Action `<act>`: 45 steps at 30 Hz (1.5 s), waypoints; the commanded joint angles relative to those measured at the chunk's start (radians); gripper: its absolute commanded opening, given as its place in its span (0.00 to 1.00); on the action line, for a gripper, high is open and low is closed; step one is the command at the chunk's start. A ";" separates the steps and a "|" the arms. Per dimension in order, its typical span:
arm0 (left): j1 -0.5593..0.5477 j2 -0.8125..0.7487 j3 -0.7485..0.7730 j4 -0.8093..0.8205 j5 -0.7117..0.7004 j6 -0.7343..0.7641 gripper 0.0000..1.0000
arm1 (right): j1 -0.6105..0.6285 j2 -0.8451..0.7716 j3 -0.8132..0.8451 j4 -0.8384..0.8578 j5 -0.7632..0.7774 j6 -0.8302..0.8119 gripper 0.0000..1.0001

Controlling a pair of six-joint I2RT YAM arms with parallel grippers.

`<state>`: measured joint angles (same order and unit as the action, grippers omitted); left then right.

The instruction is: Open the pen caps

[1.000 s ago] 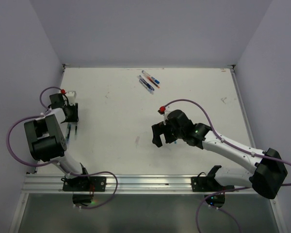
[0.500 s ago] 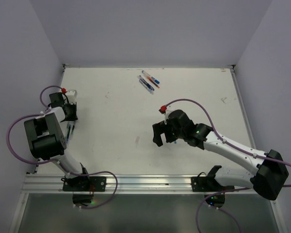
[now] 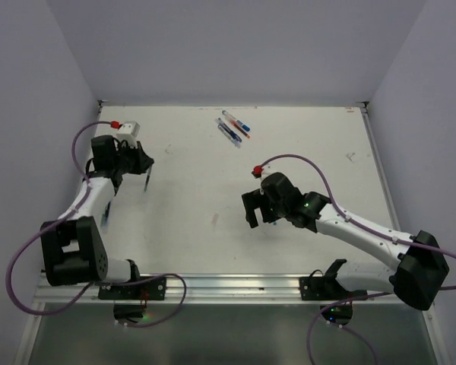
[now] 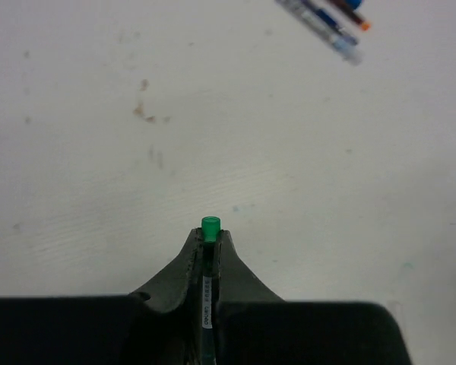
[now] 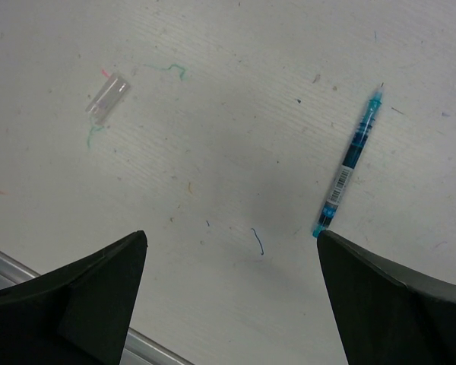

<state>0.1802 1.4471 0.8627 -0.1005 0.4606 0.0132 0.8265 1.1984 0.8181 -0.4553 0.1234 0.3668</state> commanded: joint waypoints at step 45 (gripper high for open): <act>-0.553 -0.340 -0.387 0.969 0.214 -1.150 0.00 | 0.048 0.052 -0.005 0.805 -0.327 0.267 0.69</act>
<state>-0.3527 1.1053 0.4728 0.8013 0.6907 -1.1187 0.8703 1.2331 0.7685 0.2626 -0.1814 0.6144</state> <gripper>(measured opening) 0.035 0.699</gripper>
